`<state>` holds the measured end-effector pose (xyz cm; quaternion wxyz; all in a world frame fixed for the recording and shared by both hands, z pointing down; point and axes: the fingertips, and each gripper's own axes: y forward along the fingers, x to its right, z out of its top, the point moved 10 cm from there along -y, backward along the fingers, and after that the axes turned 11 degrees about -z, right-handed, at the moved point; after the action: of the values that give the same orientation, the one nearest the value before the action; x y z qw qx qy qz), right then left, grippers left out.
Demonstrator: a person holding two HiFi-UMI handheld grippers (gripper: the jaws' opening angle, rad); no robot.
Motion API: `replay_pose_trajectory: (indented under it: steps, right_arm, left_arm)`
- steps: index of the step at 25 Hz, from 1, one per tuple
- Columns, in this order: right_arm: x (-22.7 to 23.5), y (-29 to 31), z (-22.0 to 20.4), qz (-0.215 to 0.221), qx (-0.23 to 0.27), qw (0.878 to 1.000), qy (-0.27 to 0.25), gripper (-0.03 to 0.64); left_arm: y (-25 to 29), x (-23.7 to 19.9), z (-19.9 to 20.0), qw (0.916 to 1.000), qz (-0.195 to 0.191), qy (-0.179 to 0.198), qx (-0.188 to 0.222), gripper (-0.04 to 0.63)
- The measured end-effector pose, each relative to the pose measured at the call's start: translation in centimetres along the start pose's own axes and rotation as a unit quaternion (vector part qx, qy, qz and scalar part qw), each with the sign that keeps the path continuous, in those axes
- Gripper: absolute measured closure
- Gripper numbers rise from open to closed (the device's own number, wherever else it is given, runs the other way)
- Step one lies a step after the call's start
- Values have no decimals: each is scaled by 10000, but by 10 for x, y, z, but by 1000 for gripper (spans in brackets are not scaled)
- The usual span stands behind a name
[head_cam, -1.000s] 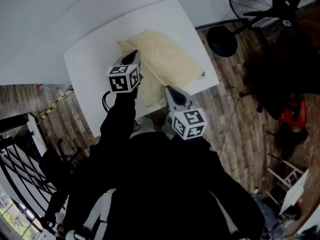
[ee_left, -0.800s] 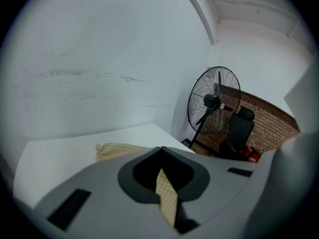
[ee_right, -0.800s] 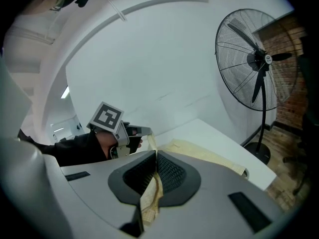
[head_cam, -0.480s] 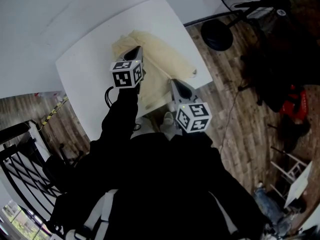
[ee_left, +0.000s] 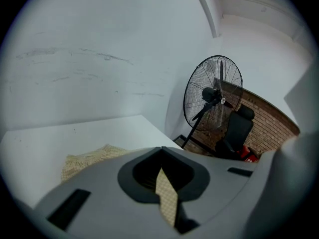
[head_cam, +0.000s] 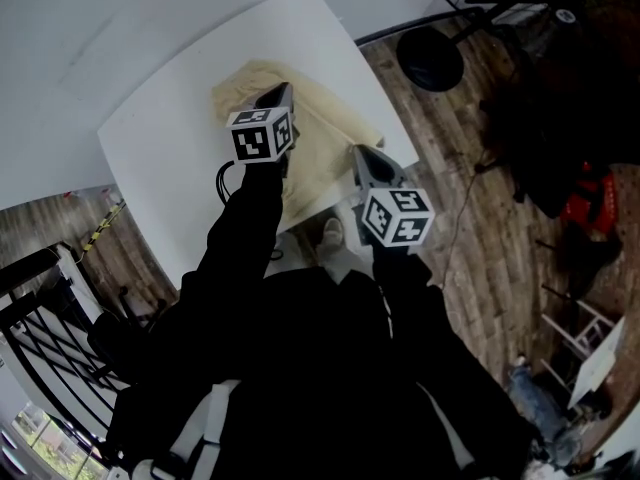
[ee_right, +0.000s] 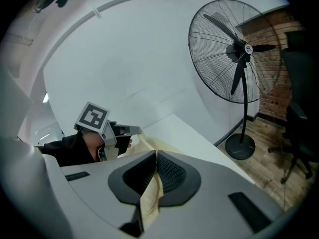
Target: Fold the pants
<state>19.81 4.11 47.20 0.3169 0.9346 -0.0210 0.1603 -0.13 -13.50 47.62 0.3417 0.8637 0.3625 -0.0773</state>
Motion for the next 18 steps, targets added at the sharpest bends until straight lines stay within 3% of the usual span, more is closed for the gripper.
replay_pose_trajectory:
  steps: [14, 15, 16, 18]
  right_arm:
    - [44, 32, -19, -513, -542, 9963, 435, 606]
    - [45, 32, -20, -567, -528, 9959, 469, 581]
    - [46, 32, -20, -603, -507, 9956, 503, 513]
    - [46, 31, -19, -643, -449, 9956, 506, 494]
  left_arm:
    - [46, 3, -23, 9995, -189, -253, -77, 587]
    - [45, 3, -24, 9994, -239, -252, -33, 556]
    - [44, 3, -24, 9992, -287, -262, 17, 515]
    - [38, 1, -25, 9989, -342, -299, 122, 492]
